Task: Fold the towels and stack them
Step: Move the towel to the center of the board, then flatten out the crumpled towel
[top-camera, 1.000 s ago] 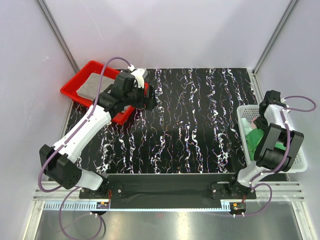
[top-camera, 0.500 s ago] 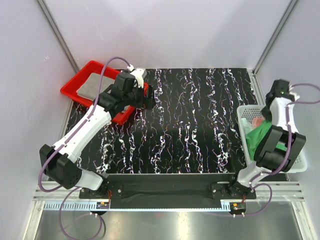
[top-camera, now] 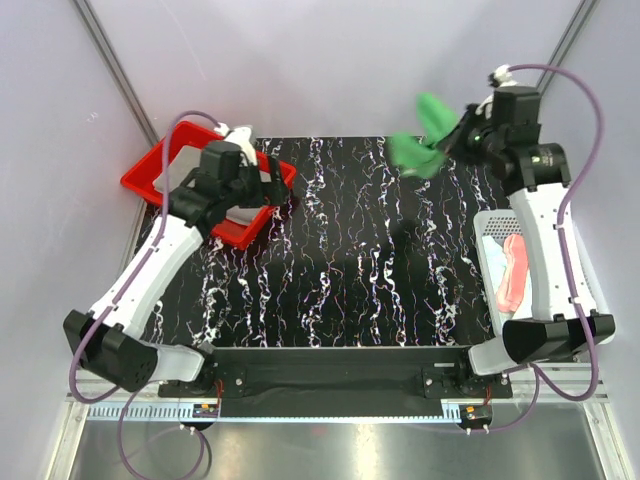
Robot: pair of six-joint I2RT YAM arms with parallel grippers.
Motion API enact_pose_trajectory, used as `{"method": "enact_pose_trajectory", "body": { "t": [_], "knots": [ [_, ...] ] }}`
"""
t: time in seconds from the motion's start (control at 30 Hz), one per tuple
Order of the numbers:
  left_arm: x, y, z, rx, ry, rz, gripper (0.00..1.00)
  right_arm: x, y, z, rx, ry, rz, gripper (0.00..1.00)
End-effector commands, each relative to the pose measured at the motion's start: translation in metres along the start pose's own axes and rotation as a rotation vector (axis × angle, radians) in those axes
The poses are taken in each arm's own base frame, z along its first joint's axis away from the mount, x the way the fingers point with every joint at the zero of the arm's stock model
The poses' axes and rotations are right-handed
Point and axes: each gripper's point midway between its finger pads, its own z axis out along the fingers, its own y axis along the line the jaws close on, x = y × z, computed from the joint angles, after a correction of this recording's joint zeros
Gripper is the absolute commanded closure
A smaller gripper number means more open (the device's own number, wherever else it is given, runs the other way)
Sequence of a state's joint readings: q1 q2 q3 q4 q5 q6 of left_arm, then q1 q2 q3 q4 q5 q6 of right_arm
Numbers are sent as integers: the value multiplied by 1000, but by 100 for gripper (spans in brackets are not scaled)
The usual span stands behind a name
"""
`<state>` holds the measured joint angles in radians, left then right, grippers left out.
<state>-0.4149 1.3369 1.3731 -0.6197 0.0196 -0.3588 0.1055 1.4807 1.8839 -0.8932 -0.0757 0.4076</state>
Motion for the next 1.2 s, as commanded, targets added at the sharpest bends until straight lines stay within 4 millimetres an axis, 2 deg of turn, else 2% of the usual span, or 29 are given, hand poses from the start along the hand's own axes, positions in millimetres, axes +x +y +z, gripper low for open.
{"method": "enact_pose_trajectory", "body": {
  "t": [0.0, 0.03, 0.1, 0.13, 0.17, 0.2, 0.23, 0.3, 0.33, 0.37, 0.4, 0.47, 0.5, 0.53, 0.57, 0.6, 0.63, 0.67, 0.7, 0.77, 0.8, 0.87, 0.9, 0.93, 1.0, 1.03, 1.07, 1.1, 1.17],
  "knots": [
    [-13, 3, -15, 39, -59, -69, 5, 48, 29, -1, -161, 153, 61, 100],
    [-5, 3, -12, 51, -33, -61, 5, 88, 17, 7, -142, 238, 69, 100],
    [11, 10, -8, 38, 26, -18, 6, 120, 11, 15, -155, 263, 72, 100],
    [21, 14, -4, 20, 57, -10, 7, 174, -15, 29, -97, 375, 96, 98],
    [31, 20, -2, 3, 91, 1, 7, 190, -16, 36, -126, 387, 108, 98],
    [36, 24, 0, -14, 104, 3, 7, 211, -27, 42, -104, 426, 135, 97],
    [47, 29, 2, -25, 130, 3, 7, 253, -48, 46, -49, 508, 156, 95],
    [57, 29, 5, -15, 153, -5, 9, 283, -60, 51, -16, 566, 188, 79],
    [68, 29, 7, -15, 177, -7, 10, 302, -68, 48, 7, 610, 208, 71],
    [72, 27, 9, -7, 186, -10, 11, 310, -70, 45, 16, 635, 221, 63],
    [78, 25, 11, -6, 198, -11, 12, 313, -70, 42, 21, 647, 237, 59],
    [95, 18, 13, 4, 239, -19, 14, 308, -70, 38, 33, 628, 233, 49],
    [100, 14, 14, 15, 248, -20, 17, 300, -67, 36, 26, 605, 226, 46],
    [117, 9, 15, 24, 280, -8, 17, 290, -62, 38, 11, 582, 217, 45],
    [120, 5, 15, 32, 275, -13, 17, 283, -61, 41, 10, 564, 202, 44],
    [126, 7, 17, 17, 281, -15, 17, 284, -60, 48, 12, 573, 186, 43],
    [135, 9, 21, 6, 292, -38, 17, 267, -49, 56, -14, 546, 163, 43],
    [139, 10, 23, -1, 294, -55, 17, 260, -43, 65, -49, 535, 121, 43],
    [142, 14, 26, -18, 292, -68, 18, 247, -31, 84, -75, 527, 94, 43],
    [133, 14, 30, -32, 253, -100, 18, 234, -13, 106, -148, 523, 48, 45],
    [128, 17, 31, -53, 231, -109, 18, 224, 0, 130, -192, 518, -8, 46],
    [112, 24, 32, -71, 192, -157, 18, 228, 18, 151, -234, 540, -113, 50],
    [103, 33, 31, -78, 176, -192, 18, 224, 31, 172, -253, 536, -154, 51],
    [95, 35, 28, -68, 155, -212, 18, 233, 46, 175, -271, 559, -198, 53],
    [83, 39, 20, -49, 115, -233, 18, 231, 63, 200, -286, 530, -285, 57],
    [69, 44, 9, -42, 56, -235, 18, 237, 71, 205, -299, 535, -319, 57],
    [64, 47, 3, -43, 30, -235, 18, 246, 84, 210, -323, 535, -375, 59],
    [62, 51, -3, -52, 9, -236, 18, 252, 94, 222, -339, 537, -402, 59],
    [49, 55, -22, -48, -66, -242, 17, 267, 104, 232, -339, 556, -443, 59]
  ]
}}
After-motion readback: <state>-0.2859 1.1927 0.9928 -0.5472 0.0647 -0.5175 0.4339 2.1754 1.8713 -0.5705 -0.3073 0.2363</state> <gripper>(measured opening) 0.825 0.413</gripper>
